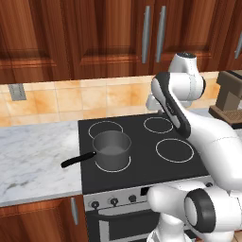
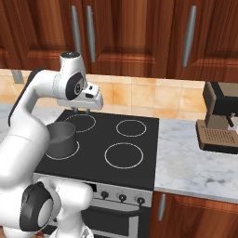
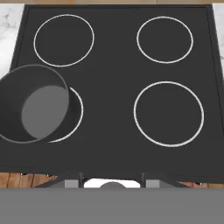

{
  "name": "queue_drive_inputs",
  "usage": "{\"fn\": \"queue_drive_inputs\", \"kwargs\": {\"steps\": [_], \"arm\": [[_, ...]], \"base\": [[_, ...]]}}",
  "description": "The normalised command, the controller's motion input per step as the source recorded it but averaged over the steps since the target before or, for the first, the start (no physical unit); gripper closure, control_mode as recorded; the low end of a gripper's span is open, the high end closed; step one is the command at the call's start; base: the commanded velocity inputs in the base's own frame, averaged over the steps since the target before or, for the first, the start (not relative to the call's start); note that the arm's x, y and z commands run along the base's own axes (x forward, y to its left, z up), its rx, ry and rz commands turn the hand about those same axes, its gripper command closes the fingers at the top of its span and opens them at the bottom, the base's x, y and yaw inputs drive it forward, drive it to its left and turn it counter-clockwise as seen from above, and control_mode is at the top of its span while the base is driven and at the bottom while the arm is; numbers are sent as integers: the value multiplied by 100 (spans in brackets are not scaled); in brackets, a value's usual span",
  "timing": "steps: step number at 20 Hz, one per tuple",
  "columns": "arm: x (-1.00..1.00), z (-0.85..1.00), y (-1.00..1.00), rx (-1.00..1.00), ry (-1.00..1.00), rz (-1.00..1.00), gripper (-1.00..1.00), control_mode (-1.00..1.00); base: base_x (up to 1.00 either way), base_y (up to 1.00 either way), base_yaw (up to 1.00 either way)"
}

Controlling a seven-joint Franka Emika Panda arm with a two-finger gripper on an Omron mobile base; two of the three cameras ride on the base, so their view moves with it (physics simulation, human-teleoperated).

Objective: Turn on the front left burner of the stove.

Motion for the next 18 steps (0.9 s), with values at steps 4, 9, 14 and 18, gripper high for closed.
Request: {"fn": "queue_drive_inputs", "kwargs": {"steps": [4, 9, 14, 18], "arm": [[-3, -4, 27, -1, -6, 0, -100, -100], [-14, -10, 97, -9, -32, -6, -100, -100], [-6, -15, 99, -17, -15, -10, -100, -100], [-13, -36, 80, -7, -9, -9, -100, -100]], "base": [[0, 0, 0], [0, 0, 0], [0, 0, 0], [0, 0, 0]]}}
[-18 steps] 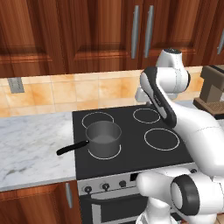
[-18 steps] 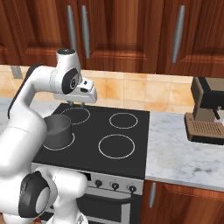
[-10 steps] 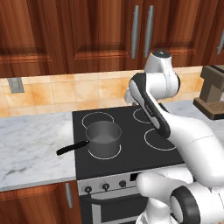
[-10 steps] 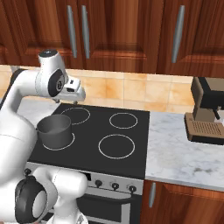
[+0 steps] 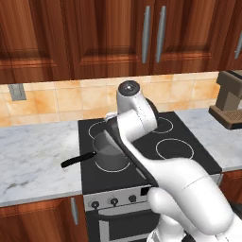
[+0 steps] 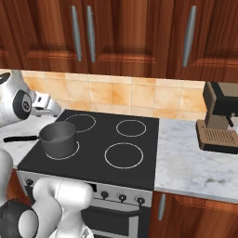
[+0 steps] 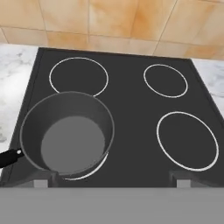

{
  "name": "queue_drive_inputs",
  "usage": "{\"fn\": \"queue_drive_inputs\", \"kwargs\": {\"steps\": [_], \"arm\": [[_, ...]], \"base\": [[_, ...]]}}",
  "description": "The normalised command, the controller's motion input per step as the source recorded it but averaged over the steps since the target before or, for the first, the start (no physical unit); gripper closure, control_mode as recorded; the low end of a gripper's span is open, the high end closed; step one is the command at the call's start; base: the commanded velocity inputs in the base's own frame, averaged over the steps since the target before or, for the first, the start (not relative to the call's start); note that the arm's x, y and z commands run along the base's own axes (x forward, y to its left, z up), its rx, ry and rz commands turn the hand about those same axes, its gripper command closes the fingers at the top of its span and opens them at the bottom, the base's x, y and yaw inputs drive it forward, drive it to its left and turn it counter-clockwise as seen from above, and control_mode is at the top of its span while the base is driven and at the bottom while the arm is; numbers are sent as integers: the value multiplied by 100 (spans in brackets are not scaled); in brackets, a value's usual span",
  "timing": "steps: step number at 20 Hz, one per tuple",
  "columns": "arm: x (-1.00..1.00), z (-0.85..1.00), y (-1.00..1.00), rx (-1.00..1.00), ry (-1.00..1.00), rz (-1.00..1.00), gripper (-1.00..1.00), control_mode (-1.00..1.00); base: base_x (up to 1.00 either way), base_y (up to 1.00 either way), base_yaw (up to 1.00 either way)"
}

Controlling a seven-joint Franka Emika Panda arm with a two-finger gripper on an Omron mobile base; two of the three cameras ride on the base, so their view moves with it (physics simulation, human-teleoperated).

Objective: Turn on the front left burner of the stove.

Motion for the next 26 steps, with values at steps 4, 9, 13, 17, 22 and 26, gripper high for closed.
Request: {"fn": "queue_drive_inputs", "kwargs": {"steps": [4, 9, 13, 17, 22, 26], "arm": [[-27, -43, 97, -7, -19, -7, -100, -100], [-9, -42, 89, -13, -14, -7, -100, -100], [-64, -39, 56, -11, -25, -3, -100, -100], [-95, -32, 38, 0, -38, 0, -100, -100], [-59, -51, 24, 0, -28, 0, -100, -100], [-11, -41, 0, -1, -6, 0, -100, -100]], "base": [[0, 0, 0], [0, 0, 0], [0, 0, 0], [0, 0, 0], [0, 0, 0], [0, 0, 0]]}}
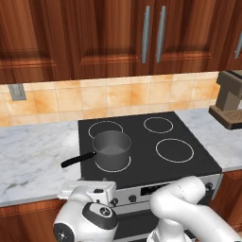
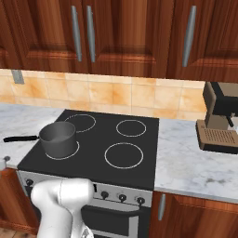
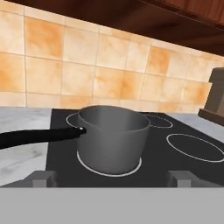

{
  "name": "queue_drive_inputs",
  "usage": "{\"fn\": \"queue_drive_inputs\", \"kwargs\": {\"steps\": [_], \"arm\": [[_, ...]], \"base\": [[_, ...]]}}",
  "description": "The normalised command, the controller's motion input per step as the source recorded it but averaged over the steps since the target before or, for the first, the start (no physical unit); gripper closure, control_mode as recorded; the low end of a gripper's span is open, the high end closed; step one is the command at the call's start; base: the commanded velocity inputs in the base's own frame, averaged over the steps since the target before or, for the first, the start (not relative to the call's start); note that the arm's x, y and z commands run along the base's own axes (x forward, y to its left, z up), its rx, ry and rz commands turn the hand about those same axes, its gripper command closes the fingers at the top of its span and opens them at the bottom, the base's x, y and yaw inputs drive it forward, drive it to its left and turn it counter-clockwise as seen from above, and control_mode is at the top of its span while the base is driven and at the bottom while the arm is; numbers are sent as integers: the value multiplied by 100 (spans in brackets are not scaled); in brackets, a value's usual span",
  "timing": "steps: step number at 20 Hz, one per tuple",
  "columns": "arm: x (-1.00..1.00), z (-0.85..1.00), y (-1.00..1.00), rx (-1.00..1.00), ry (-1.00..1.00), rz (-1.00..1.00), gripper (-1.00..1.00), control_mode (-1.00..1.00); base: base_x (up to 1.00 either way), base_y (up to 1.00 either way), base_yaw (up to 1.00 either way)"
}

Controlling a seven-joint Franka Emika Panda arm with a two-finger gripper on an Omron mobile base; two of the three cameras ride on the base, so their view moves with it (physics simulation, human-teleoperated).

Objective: Turn on the front left burner of the stove.

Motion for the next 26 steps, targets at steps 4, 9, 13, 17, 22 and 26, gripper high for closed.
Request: {"fn": "queue_drive_inputs", "kwargs": {"steps": [4, 9, 13, 17, 22, 26], "arm": [[0, -56, -4, 0, -8, 0, -100, -100], [0, -74, 6, 0, -14, 0, -100, -100], [0, -39, 2, -1, -1, 0, -100, -100], [0, -40, 0, -1, 3, 0, -100, -100], [1, -56, 0, 0, 0, 1, -100, -100], [0, -59, 8, 0, 0, 1, -100, -100]], "base": [[0, 0, 0], [0, 0, 0], [0, 0, 0], [0, 0, 0], [0, 0, 0], [0, 0, 0]]}}
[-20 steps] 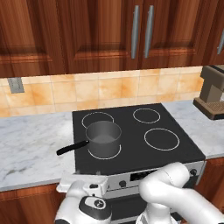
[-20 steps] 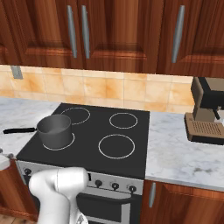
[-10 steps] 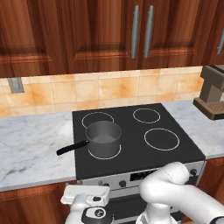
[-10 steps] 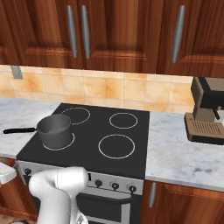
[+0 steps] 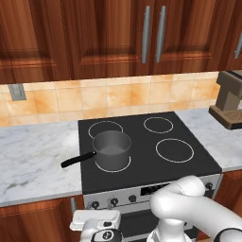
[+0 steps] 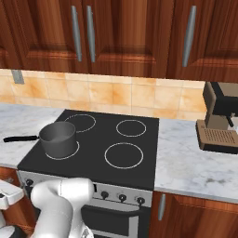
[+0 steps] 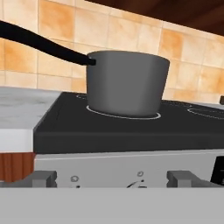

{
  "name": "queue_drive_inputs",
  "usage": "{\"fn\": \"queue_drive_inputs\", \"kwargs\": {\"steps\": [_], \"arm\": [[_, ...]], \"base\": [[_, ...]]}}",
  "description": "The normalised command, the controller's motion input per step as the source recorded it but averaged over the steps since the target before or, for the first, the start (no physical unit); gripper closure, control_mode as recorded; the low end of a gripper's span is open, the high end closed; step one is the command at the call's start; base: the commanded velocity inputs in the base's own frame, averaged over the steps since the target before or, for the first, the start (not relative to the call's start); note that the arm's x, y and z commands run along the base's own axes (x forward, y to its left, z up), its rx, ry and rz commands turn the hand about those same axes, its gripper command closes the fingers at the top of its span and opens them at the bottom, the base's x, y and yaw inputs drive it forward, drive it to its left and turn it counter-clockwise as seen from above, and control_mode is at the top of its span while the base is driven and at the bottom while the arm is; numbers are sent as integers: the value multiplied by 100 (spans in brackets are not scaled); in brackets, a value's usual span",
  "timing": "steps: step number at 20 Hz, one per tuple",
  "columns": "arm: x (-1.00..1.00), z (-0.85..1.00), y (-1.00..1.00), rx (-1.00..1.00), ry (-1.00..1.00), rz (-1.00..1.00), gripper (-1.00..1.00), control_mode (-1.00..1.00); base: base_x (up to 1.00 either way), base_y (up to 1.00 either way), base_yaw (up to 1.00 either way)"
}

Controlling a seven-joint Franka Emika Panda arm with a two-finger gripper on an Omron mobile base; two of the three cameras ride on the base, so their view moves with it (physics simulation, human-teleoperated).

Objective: Turn on the front left burner of the stove.

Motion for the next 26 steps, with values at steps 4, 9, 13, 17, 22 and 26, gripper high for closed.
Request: {"fn": "queue_drive_inputs", "kwargs": {"steps": [4, 9, 13, 17, 22, 26], "arm": [[0, -45, 0, 0, 0, 1, -100, -100], [5, -14, 0, 0, 0, 0, -100, -100], [16, -3, 0, 0, 0, 0, -100, -100], [17, -5, 0, 0, 0, 0, -100, -100], [19, -26, 0, 0, 0, 0, -100, -100], [20, -26, 0, 0, 0, 0, -100, -100]], "base": [[0, 0, 0], [0, 0, 0], [0, 0, 0], [0, 0, 0], [0, 0, 0], [0, 0, 0]]}}
